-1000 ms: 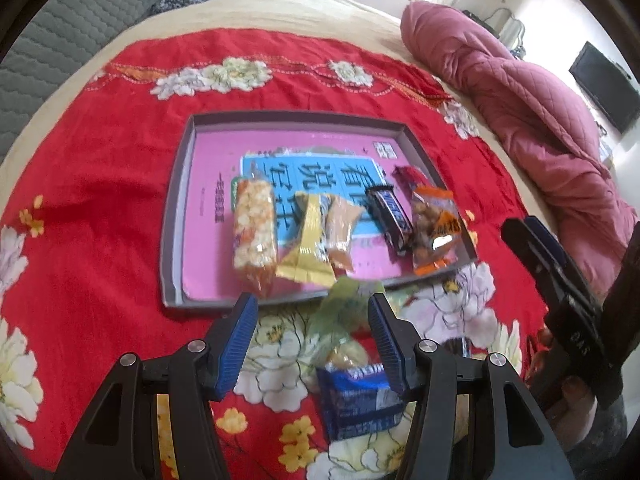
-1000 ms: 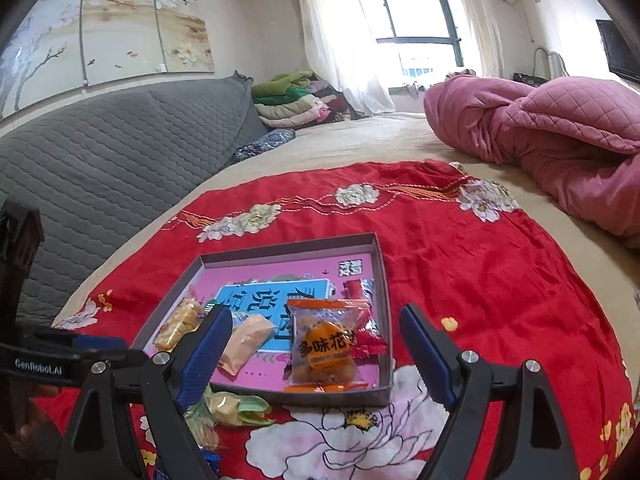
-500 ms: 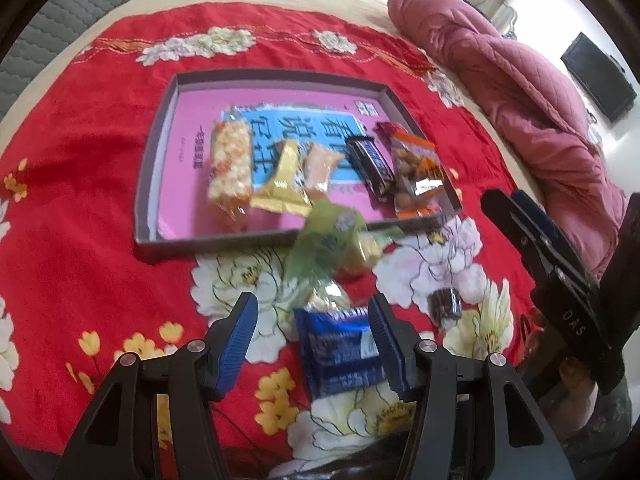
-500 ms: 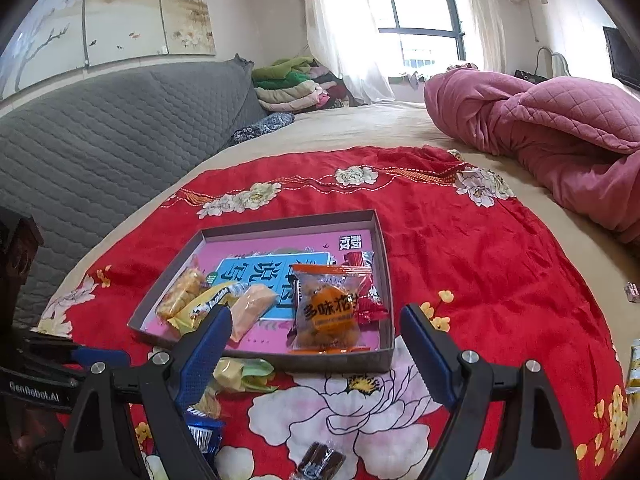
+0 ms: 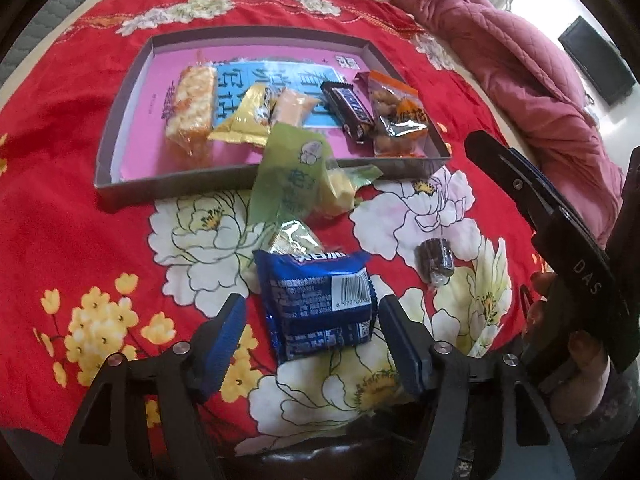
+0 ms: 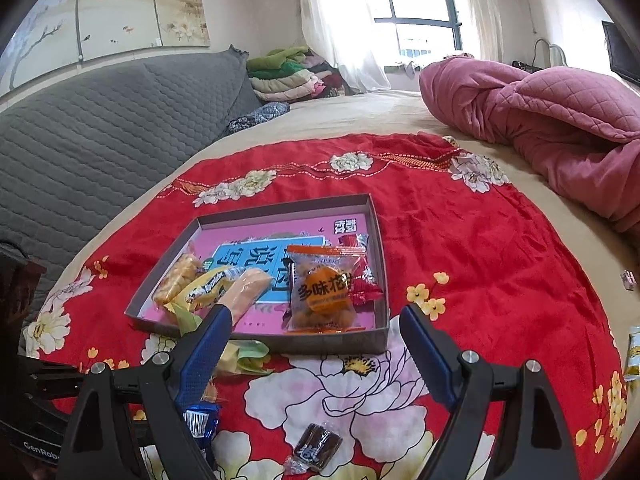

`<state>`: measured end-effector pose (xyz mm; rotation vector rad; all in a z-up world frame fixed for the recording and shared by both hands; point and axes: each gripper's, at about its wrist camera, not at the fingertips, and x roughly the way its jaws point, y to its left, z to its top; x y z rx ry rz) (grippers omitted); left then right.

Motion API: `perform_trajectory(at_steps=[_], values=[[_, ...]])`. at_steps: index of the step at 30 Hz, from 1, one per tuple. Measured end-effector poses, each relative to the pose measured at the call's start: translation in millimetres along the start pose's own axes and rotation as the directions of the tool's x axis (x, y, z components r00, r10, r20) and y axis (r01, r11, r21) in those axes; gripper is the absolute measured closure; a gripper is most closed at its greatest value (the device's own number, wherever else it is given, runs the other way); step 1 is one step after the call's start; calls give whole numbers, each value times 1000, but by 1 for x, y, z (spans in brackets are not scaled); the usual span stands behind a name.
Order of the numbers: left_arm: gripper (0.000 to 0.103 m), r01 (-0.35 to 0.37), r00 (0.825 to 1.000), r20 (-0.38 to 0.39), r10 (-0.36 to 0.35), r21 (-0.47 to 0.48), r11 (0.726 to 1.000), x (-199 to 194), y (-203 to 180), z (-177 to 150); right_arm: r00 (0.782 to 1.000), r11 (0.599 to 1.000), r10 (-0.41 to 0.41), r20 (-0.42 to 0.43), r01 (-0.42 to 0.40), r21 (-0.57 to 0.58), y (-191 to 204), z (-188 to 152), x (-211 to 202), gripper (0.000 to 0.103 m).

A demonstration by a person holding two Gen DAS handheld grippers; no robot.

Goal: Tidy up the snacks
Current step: 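Grasp the blue biscuit pack with the left tool while the right tool grasps the small brown chocolate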

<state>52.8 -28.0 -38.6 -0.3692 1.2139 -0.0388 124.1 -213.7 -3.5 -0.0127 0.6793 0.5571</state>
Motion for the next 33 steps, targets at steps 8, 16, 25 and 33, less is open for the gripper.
perform_trajectory(at_steps=[8,16,25,33], values=[[33,-27,999,-17,27,-14,1000,9,-1,0,997,999,13,-77,-11,36,-7,-12,4,18],[32,-27,1000,-12,27,6,1000,11,-12,1,975,998,-29,-218,43,56,-11,-33,11,18],[32,-39,999,-22,39,5,999,20,-16,0,950,996,-70,-305,85,36,-13,-47,19,18],[32,-33,999,-26,33,-16,999,23,-13,1,940,999,-40,-340,45,5,-3,-53,25,41]])
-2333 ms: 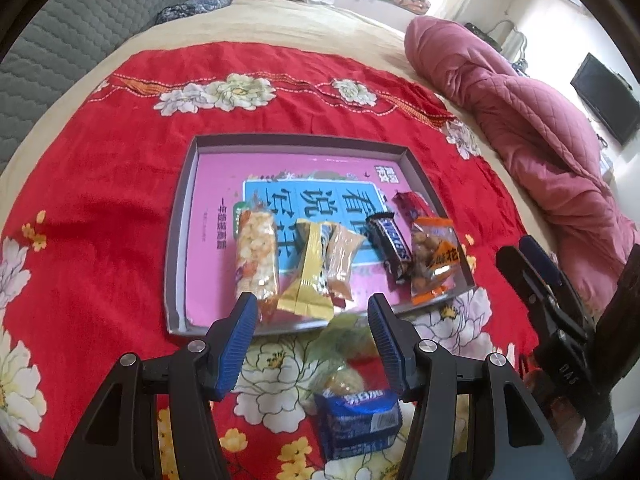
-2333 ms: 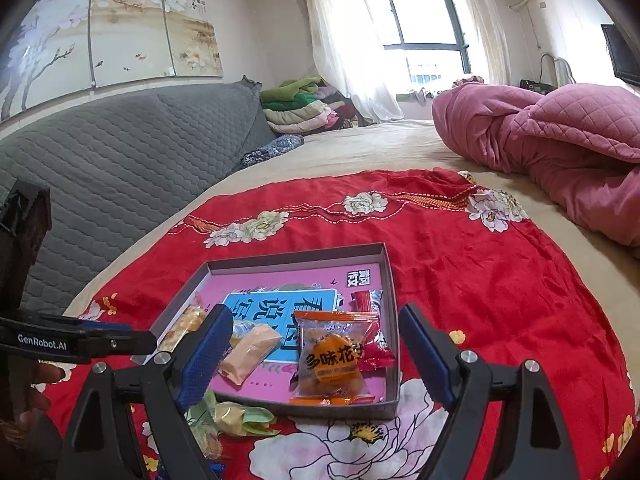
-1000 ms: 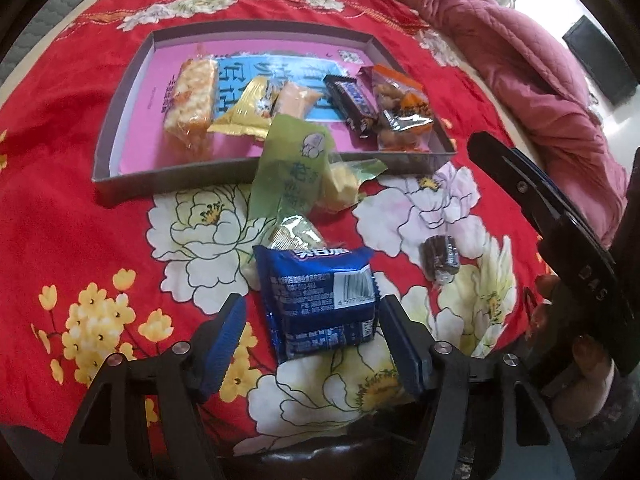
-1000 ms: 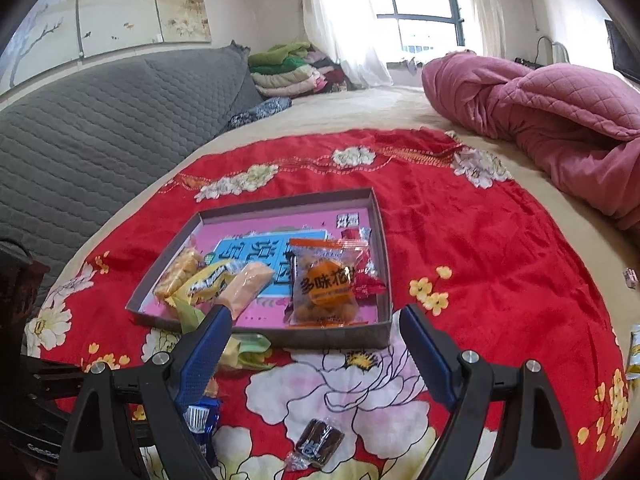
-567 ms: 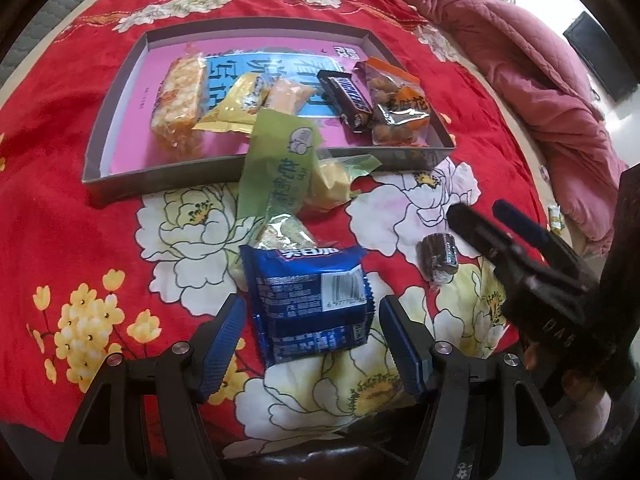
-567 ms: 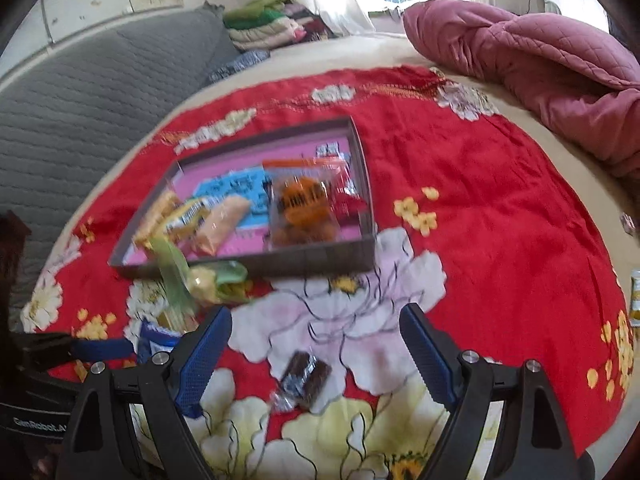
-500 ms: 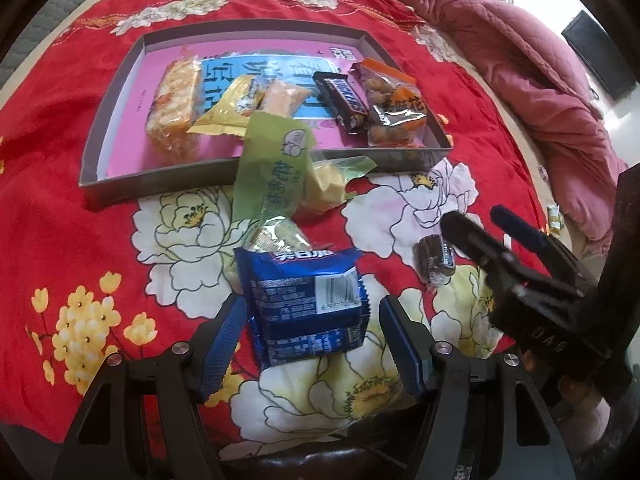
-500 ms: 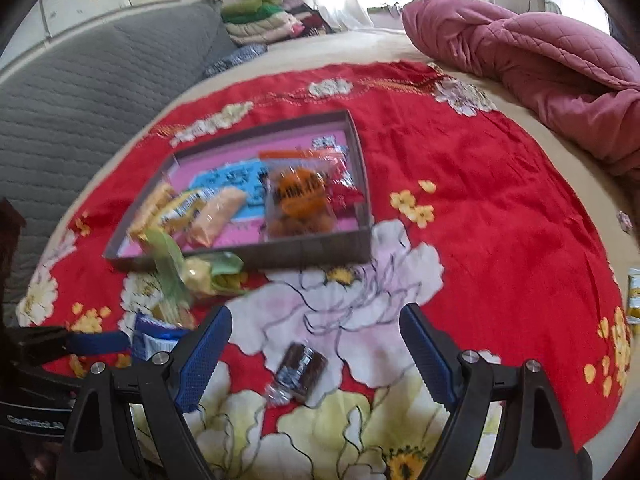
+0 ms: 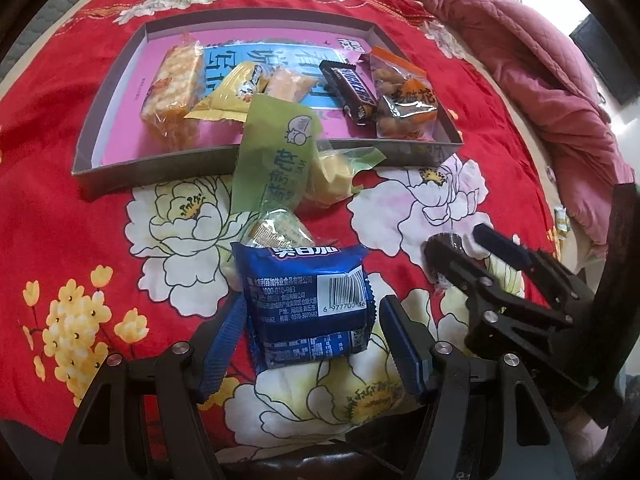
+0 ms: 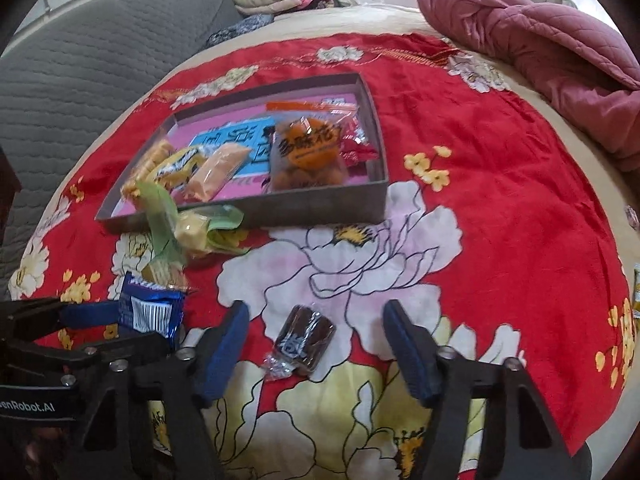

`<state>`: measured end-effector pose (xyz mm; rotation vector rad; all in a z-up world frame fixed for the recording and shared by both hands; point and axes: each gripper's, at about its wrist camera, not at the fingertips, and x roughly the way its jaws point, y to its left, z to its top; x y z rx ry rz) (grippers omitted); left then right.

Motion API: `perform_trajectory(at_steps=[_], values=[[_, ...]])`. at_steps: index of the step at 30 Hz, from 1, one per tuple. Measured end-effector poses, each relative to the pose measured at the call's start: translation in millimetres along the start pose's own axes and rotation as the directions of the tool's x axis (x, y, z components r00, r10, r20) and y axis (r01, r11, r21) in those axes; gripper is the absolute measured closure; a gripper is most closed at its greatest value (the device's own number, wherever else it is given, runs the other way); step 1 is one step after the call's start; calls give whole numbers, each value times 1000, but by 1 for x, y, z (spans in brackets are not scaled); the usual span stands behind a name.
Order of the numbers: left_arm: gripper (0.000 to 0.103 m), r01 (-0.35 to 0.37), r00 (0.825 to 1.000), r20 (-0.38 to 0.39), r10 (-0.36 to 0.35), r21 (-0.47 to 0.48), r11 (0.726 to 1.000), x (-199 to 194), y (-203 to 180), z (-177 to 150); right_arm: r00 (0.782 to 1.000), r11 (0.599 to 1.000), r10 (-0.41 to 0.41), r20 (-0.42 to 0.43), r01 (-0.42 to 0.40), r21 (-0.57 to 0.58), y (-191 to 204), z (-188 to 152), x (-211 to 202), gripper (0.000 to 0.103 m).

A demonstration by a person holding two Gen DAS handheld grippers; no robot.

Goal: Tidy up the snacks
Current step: 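Grasp the blue biscuit pack with the left tool while the right tool grasps the small brown chocolate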

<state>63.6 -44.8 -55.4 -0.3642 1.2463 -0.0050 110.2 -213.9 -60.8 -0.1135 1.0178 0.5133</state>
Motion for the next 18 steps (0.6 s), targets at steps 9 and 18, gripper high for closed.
perform_trajectory(at_steps=[9,18], values=[[32,1,1000,-9,-1,-14,1000,3,2,1,999,1000,9,-40,-8,6,0,-3,10,48],[32,-12,1000,-18,12,-22,1000,8,0,2,998,1000,2,-61,-3,-14,4,-5,15,60]])
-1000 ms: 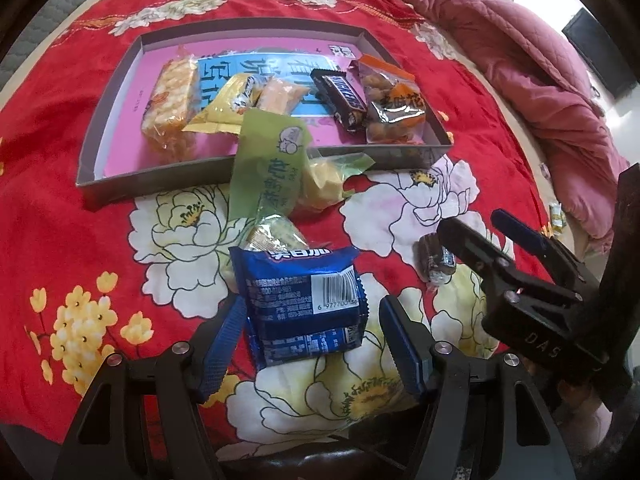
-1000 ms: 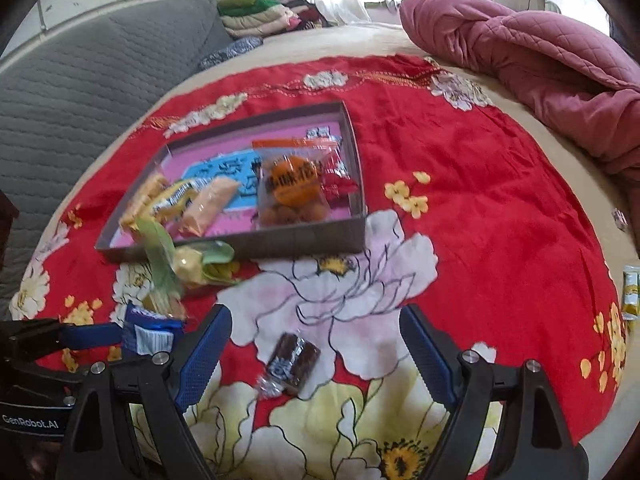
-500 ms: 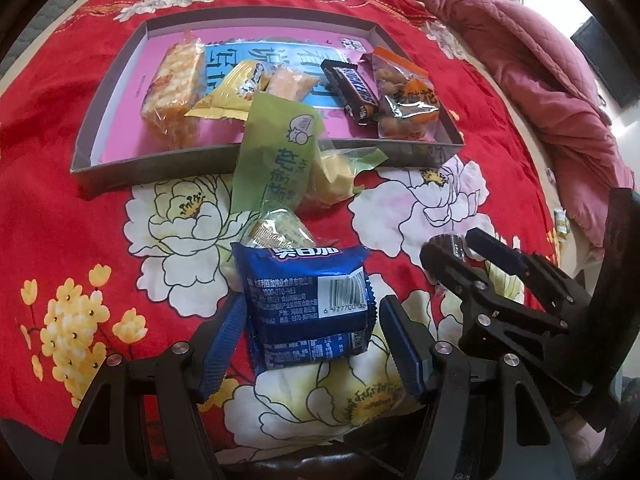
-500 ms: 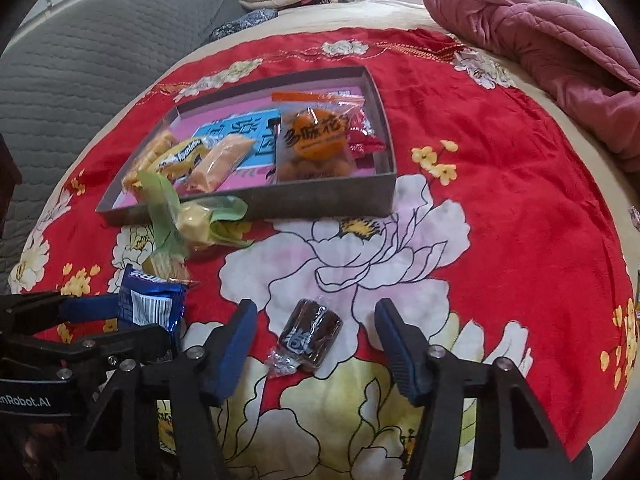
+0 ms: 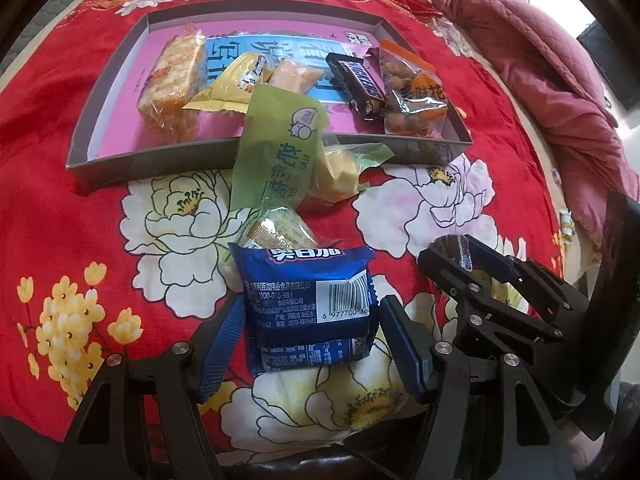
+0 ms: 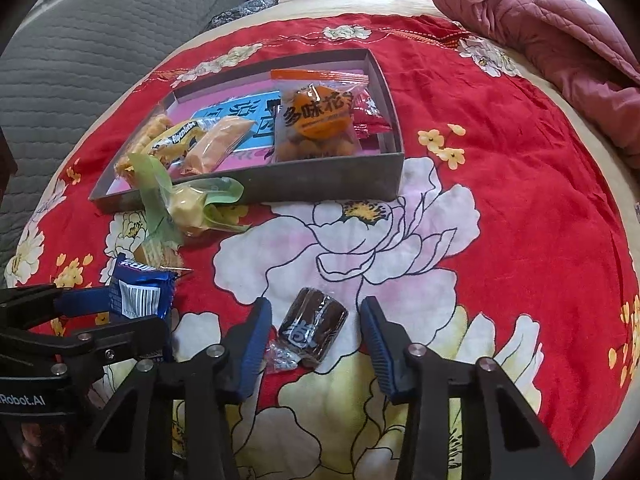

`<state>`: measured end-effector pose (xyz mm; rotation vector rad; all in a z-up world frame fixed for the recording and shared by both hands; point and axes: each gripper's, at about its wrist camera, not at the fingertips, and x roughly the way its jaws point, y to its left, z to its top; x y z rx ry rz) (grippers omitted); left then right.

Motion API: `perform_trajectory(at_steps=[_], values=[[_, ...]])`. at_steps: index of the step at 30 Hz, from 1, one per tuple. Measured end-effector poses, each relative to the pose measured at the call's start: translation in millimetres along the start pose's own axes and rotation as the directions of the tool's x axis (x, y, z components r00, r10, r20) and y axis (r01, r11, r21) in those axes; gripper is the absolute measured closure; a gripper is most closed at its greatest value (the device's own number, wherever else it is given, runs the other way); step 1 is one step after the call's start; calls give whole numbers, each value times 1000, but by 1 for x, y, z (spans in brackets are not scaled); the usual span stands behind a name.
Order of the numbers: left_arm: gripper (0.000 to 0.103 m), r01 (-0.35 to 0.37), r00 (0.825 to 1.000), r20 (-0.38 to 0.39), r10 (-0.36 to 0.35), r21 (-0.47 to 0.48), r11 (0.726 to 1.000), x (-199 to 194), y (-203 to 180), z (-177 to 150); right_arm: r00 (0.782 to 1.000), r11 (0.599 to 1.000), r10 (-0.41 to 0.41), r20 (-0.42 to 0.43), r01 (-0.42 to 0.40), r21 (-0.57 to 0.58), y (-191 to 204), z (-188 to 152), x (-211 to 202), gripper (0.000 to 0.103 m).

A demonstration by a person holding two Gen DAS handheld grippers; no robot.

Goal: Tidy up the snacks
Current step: 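Grasp the blue biscuit pack with the left tool while the right tool grasps the small brown chocolate, then lift and carry the biscuit pack with the left tool while the right tool carries the chocolate to the tray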

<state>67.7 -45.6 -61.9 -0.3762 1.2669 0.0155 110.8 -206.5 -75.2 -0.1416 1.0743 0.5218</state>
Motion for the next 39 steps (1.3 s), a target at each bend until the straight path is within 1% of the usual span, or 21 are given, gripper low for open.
perform_trajectory(at_steps=[2,4,10,17,21,25,30,39], values=[[32,6,1000,-9,-6,-11,1000,3,2,0,1000,1000,4,-4,-4,-9,1,0,1,64],[32,12,1000,-18,-12,-24,1000,5,4,0,1000,1000,4,-5,-4,-15,2,0,1,66],[32,30,999,-12,-30,-40,999,6,7,-2,1000,1000,13,4,-13,-13,2,0,-1,71],[32,50,999,-8,-51,-61,997,5,11,-3,1000,1000,27,15,-27,-8,1,1,-3,72],[36,70,997,-9,-71,-77,995,4,15,-4,999,1000,31,20,-31,-6,1,2,-3,72],[40,71,997,-14,-72,-79,994,5,17,-5,999,999,36,20,-36,-3,0,2,-3,72],[48,85,996,-11,-86,-78,993,2,18,-6,999,999,43,33,-43,-3,0,3,-5,72],[50,89,996,1,-89,-73,993,-9,22,-8,996,998,66,61,-65,-11,2,6,-10,73]])
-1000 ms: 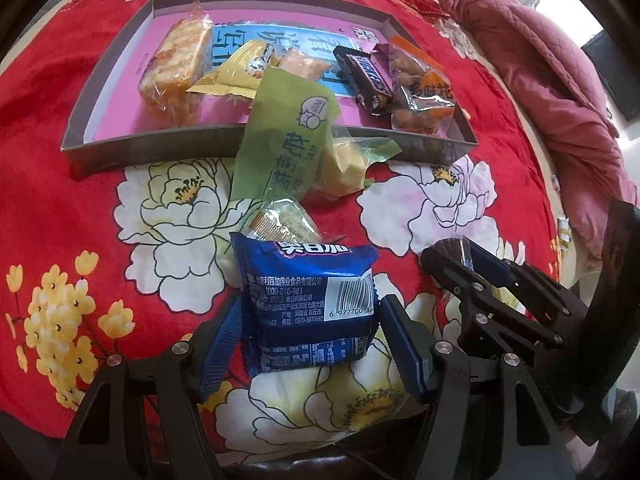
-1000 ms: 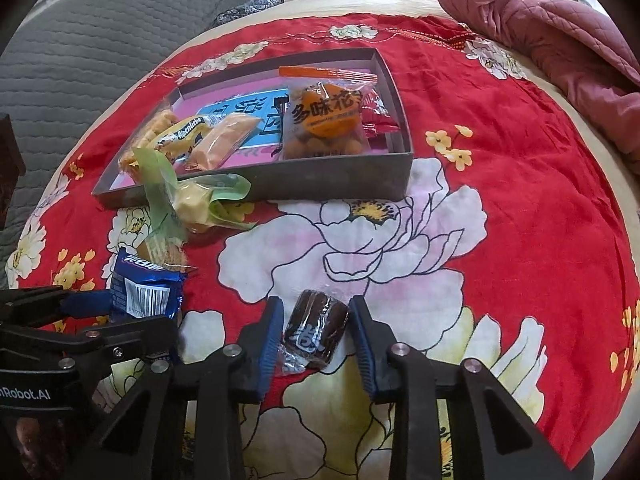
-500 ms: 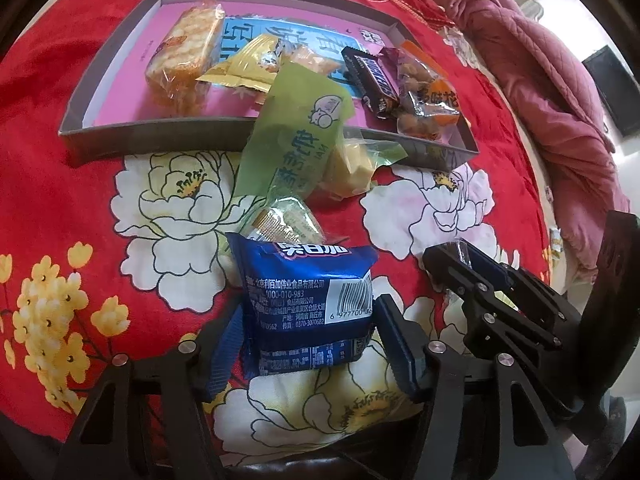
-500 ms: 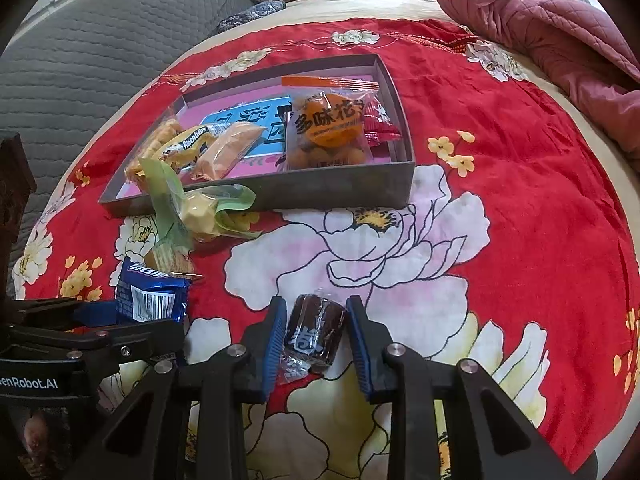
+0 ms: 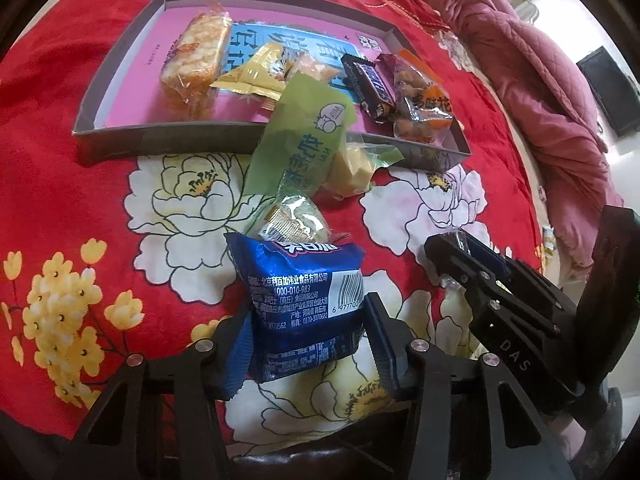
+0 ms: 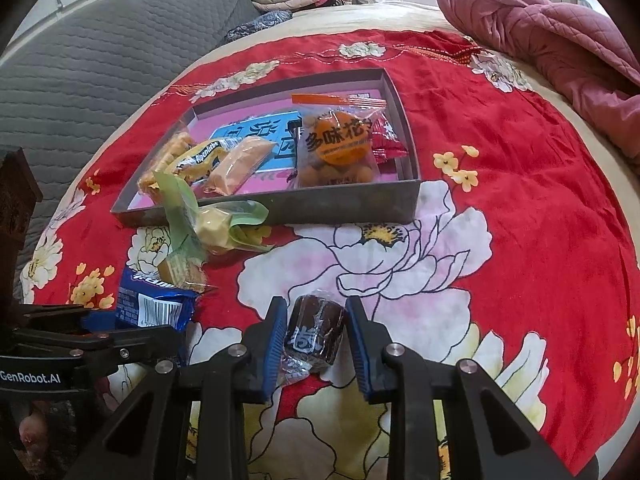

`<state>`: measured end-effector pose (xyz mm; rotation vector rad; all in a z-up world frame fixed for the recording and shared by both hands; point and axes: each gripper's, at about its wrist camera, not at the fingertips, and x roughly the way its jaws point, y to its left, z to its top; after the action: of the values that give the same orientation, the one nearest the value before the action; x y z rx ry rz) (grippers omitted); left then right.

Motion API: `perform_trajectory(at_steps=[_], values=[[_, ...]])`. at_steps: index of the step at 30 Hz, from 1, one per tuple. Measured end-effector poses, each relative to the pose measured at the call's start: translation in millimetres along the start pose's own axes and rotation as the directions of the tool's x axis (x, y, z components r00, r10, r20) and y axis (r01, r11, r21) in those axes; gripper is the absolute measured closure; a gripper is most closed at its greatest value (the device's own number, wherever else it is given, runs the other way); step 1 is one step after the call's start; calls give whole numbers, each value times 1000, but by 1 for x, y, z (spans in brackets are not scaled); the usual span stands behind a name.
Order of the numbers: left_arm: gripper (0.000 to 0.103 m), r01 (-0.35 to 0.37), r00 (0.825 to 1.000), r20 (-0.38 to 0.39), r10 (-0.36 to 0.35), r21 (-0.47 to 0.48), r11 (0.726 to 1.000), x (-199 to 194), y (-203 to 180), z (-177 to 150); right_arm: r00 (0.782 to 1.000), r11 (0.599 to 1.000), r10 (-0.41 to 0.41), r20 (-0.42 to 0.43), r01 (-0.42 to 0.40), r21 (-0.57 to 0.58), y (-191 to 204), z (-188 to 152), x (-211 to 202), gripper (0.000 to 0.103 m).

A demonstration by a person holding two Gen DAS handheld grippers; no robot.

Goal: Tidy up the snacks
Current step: 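Lift and carry the biscuit pack with the left tool while the right tool carries the chocolate to the tray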

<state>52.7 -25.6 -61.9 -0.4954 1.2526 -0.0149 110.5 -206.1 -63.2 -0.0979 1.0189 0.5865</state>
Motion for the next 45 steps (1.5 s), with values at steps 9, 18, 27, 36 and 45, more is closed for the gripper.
perform_trajectory(at_steps=[9,18,27,36,45], values=[[50,7,999,40,-8,23,1000,-17,0,0,997,998,50,65,-48,-28,7,4,-10,73],[50,-4,997,81,2,33,999,-30,2,3,989,995,86,116,-79,-67,16,8,-18,73],[50,-31,992,127,28,23,999,-42,9,8,979,991,116,165,-104,-83,19,11,-25,73],[50,-56,984,170,51,25,998,-52,12,11,967,989,134,217,-115,-97,22,15,-33,73],[50,-72,978,197,68,13,997,-58,17,14,961,989,135,243,-117,-87,16,19,-36,73]])
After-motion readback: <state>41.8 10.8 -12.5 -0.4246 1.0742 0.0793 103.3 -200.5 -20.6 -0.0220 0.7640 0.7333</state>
